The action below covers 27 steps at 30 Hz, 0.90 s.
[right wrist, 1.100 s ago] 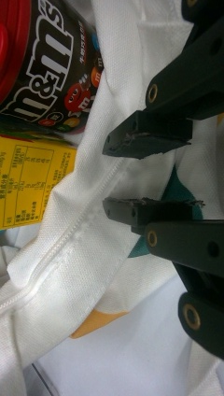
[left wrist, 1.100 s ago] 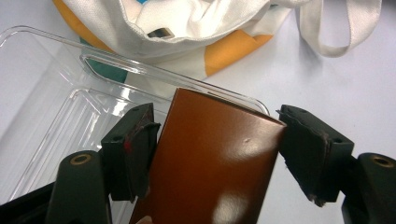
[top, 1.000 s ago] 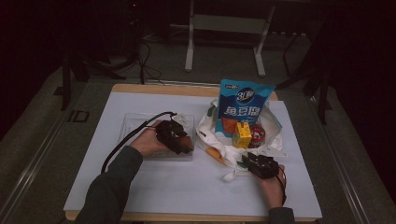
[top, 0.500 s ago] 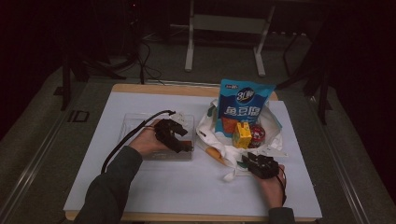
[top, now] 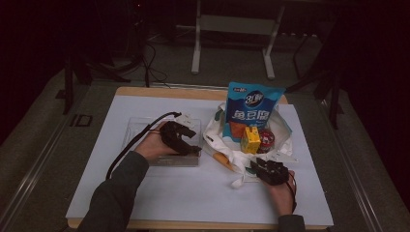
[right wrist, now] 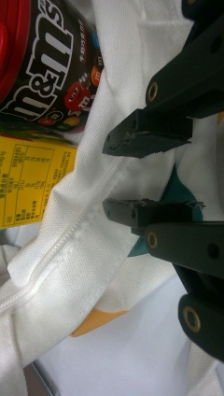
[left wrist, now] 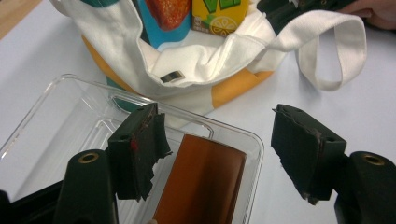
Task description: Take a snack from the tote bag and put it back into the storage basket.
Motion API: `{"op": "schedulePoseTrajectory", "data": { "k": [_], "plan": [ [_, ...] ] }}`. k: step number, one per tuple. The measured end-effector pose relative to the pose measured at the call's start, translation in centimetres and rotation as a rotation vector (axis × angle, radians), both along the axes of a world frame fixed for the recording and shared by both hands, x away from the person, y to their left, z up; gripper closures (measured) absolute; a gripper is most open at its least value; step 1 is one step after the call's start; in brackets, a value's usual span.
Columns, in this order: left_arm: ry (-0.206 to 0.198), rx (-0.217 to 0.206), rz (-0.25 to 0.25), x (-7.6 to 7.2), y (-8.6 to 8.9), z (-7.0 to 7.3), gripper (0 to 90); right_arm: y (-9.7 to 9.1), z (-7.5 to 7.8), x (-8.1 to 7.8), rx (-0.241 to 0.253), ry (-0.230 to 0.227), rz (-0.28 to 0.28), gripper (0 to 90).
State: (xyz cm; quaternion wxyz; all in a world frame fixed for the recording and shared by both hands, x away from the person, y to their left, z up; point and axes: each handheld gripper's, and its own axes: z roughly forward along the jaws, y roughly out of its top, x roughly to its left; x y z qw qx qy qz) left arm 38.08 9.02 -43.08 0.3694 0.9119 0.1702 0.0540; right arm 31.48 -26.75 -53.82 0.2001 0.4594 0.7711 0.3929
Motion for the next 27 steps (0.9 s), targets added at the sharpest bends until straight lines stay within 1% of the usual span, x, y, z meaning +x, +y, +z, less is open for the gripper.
{"op": "schedulePoseTrajectory", "data": {
  "k": [2, 6, 12, 13, 17, 19, 22, 23, 24, 27],
  "plan": [
    [-0.009, -0.013, 0.004, 0.0, 0.0, 0.2, 34.1, 0.0, 0.0, 0.0, 0.002, 0.001, 0.0, 66.8],
    [-0.011, -0.034, 0.017, 0.0, -0.1, 0.4, 35.0, 0.0, 0.0, 0.0, 0.002, 0.0, 0.0, 66.7],
    [-0.006, -0.033, 0.016, -0.1, -0.4, 0.5, 35.2, 0.0, 0.0, 0.0, -0.001, -0.001, 0.0, 66.7],
    [-0.001, -0.035, 0.022, -0.1, -0.6, 0.5, 35.5, 0.0, 0.0, 0.0, -0.003, -0.002, 0.0, 66.7],
    [-0.003, -0.043, 0.032, 0.0, -0.8, 0.6, 35.4, 0.0, 0.0, 0.0, -0.003, -0.002, 0.0, 66.7],
    [0.002, -0.065, 0.05, 0.1, -1.1, 0.7, 35.3, 0.0, 0.0, 0.0, -0.002, -0.001, 0.0, 66.7],
    [0.005, -0.079, 0.064, 0.1, -1.5, 0.9, 34.3, 0.0, 0.0, 0.0, -0.001, -0.001, 0.0, 66.6],
    [0.005, -0.079, 0.064, 0.1, -1.5, 0.9, 34.2, 0.0, 0.0, 0.0, -0.001, -0.001, 0.0, 66.6],
    [0.006, -0.089, 0.067, 0.1, -1.7, 1.0, 33.7, 0.0, 0.0, 0.0, -0.002, -0.001, 0.0, 66.6],
    [-0.003, -0.092, 0.061, 0.1, -2.1, 1.2, 32.1, 0.0, 0.0, 0.0, -0.003, -0.004, 0.001, 66.7]
  ]
}}
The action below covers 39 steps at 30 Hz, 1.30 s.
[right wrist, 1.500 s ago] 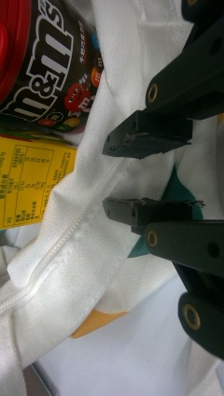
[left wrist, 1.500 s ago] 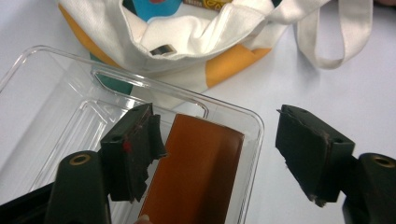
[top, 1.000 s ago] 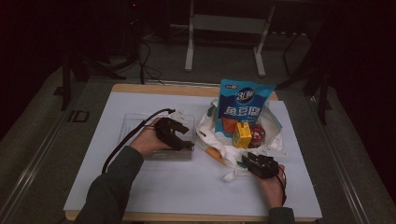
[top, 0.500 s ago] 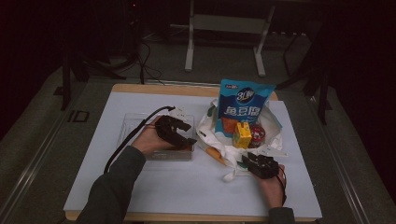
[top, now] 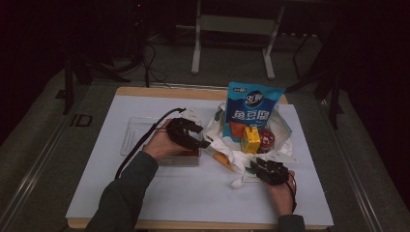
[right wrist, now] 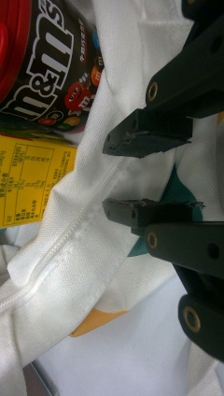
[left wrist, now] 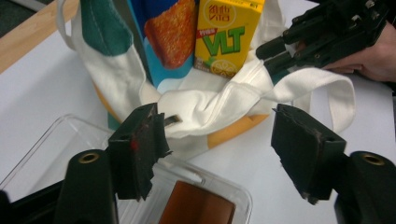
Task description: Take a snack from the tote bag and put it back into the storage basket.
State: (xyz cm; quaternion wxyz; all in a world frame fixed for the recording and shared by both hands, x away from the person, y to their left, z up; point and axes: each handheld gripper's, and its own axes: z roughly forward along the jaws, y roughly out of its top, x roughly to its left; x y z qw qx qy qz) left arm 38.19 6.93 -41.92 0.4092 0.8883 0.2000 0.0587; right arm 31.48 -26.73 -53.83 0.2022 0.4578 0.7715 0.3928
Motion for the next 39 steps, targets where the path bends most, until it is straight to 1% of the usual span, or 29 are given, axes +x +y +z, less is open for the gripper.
{"op": "schedulePoseTrajectory", "data": {
  "k": [2, 7, 9, 10, 11, 14, 15, 18, 20, 24, 25, 26, 29, 31, 33, 34, 35, 36, 37, 38, 39],
  "plan": [
    [-0.002, -0.008, -0.001, 0.0, -0.3, 0.1, 31.7, 0.0, 0.0, 0.0, 0.001, 0.002, -0.001, 66.7],
    [-0.013, -0.006, -0.001, 0.0, -1.3, 0.1, 34.6, 0.0, 0.0, 0.0, 0.002, 0.002, -0.001, 66.6],
    [-0.013, -0.006, -0.001, 0.0, -1.3, 0.1, 35.4, 0.0, 0.0, 0.0, 0.003, 0.002, -0.001, 66.6],
    [-0.032, 0.0, 0.001, -0.1, -1.9, 0.1, 37.6, 0.0, 0.0, 0.0, 0.003, 0.002, -0.001, 66.6],
    [-0.044, 0.004, -0.006, -0.2, -2.0, 0.1, 38.0, 0.0, 0.0, 0.0, 0.003, 0.002, -0.001, 66.6],
    [-0.043, -0.003, -0.011, -0.2, -2.4, 0.1, 38.6, 0.0, 0.0, 0.0, 0.003, 0.002, -0.001, 66.6],
    [-0.051, 0.005, -0.019, -0.2, -2.9, 0.1, 38.6, 0.0, 0.0, 0.0, 0.003, 0.002, -0.001, 66.6],
    [-0.054, 0.024, -0.029, -0.1, -3.5, 0.1, 38.6, 0.0, 0.0, 0.0, 0.003, 0.002, -0.001, 66.6],
    [-0.053, 0.025, -0.032, 0.0, -3.9, 0.2, 38.7, 0.0, 0.0, 0.0, 0.004, 0.002, -0.001, 66.6],
    [-0.055, 0.015, -0.033, 0.1, -4.5, 0.2, 38.9, 0.0, 0.0, 0.0, 0.004, 0.003, -0.001, 66.6],
    [-0.056, 0.018, -0.036, 0.2, -4.6, 0.2, 39.1, 0.0, 0.0, 0.0, 0.004, 0.002, -0.001, 66.6],
    [-0.054, 0.011, -0.037, 0.2, -4.8, 0.1, 39.2, 0.0, 0.0, 0.0, 0.003, 0.002, -0.001, 66.6],
    [-0.054, 0.02, -0.041, 0.2, -5.4, 0.0, 39.3, 0.0, 0.0, 0.0, 0.004, 0.003, -0.001, 66.6],
    [-0.051, 0.017, -0.039, 0.3, -5.7, -0.1, 39.3, 0.0, 0.0, 0.0, 0.004, 0.003, -0.001, 66.6],
    [-0.051, 0.017, -0.039, 0.3, -5.7, -0.1, 39.4, 0.0, 0.0, 0.0, 0.005, 0.003, -0.001, 66.6],
    [-0.056, 0.02, -0.04, 0.4, -6.3, -0.2, 40.0, 0.0, 0.0, 0.0, 0.005, 0.003, -0.001, 66.6],
    [-0.056, 0.02, -0.04, 0.4, -6.3, -0.2, 40.8, 0.0, 0.0, 0.0, 0.005, 0.003, -0.001, 66.6],
    [-0.057, 0.017, -0.034, 0.5, -6.4, -0.3, 41.8, 0.0, 0.0, 0.0, 0.005, 0.003, -0.001, 66.6],
    [-0.06, 0.025, -0.028, 0.6, -6.7, -0.3, 42.3, 0.0, 0.0, 0.0, 0.006, 0.003, -0.001, 66.6],
    [-0.06, 0.025, -0.028, 0.6, -6.7, -0.3, 42.5, 0.0, 0.0, 0.0, 0.006, 0.003, -0.001, 66.6],
    [-0.055, 0.015, -0.028, 0.7, -6.9, -0.4, 42.5, 0.0, 0.0, 0.0, 0.006, 0.004, 0.0, 66.5]
  ]
}}
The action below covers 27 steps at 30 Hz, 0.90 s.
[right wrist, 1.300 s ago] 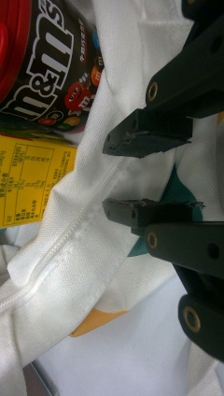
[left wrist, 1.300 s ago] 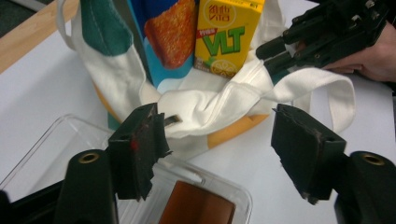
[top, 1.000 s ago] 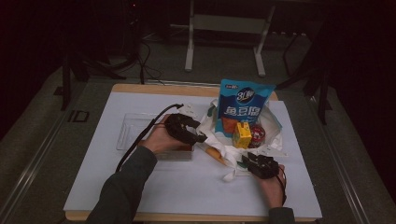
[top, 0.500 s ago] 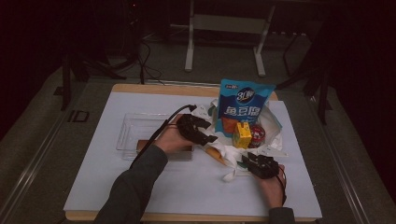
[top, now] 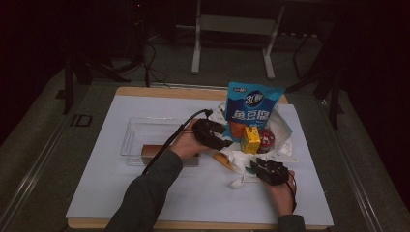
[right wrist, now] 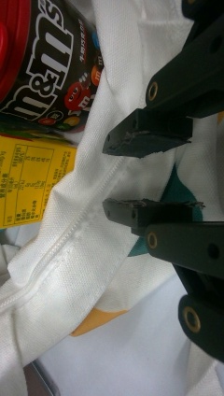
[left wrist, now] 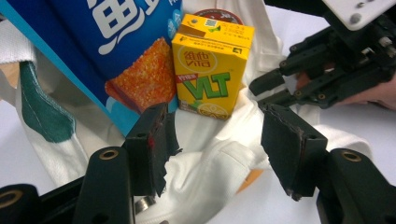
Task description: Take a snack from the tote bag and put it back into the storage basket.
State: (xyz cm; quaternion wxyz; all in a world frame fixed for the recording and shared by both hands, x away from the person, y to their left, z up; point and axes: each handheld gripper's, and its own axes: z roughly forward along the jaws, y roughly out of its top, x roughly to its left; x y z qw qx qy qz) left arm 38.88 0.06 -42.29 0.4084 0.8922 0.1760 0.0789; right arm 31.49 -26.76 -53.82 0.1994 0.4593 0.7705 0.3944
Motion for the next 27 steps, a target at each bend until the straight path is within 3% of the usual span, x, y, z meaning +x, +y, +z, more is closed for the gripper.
{"op": "schedulePoseTrajectory", "data": {
  "k": [14, 27],
  "plan": [
    [0.006, 0.024, -0.003, 0.6, -1.4, -0.6, 42.5, 0.0, 0.0, 0.0, 0.001, 0.0, 0.001, 66.3],
    [0.019, 0.011, -0.018, 1.0, -1.8, -1.2, 37.9, 0.0, 0.0, 0.0, 0.001, 0.0, 0.003, 65.7]
  ]
}}
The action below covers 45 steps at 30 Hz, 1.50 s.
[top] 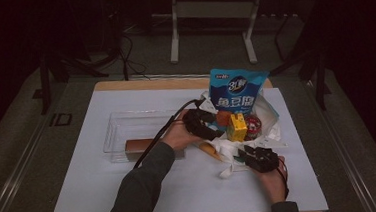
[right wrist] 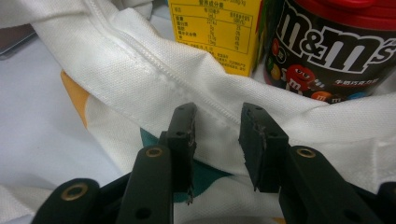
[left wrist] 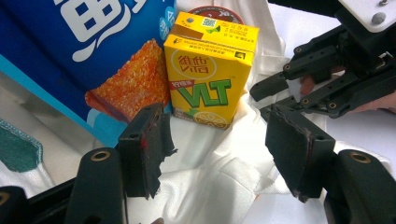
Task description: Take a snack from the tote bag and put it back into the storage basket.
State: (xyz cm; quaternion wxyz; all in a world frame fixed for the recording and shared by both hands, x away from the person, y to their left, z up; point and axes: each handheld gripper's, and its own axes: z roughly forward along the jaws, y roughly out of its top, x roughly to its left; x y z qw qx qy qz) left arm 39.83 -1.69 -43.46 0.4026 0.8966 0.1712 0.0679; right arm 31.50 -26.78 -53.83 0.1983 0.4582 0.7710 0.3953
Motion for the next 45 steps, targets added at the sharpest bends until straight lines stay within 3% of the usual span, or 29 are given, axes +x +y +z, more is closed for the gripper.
{"op": "schedulePoseTrajectory", "data": {
  "k": [7, 21, 32, 45],
  "plan": [
    [0.009, -0.015, -0.009, 0.6, -0.5, -0.5, 32.2, 0.0, 0.0, 0.0, 0.001, 0.0, 0.0, 65.7],
    [0.029, -0.004, -0.022, 1.3, -1.6, -1.0, 26.9, 0.0, 0.0, 0.0, 0.002, 0.002, 0.0, 65.6],
    [0.029, 0.019, -0.025, 2.0, -3.6, -1.5, 18.1, 0.0, 0.0, 0.0, 0.004, 0.002, 0.0, 65.5],
    [0.024, 0.033, -0.038, 2.9, -5.4, -2.2, 15.4, 0.0, 0.0, 0.0, 0.005, 0.001, 0.001, 65.4]
  ]
}}
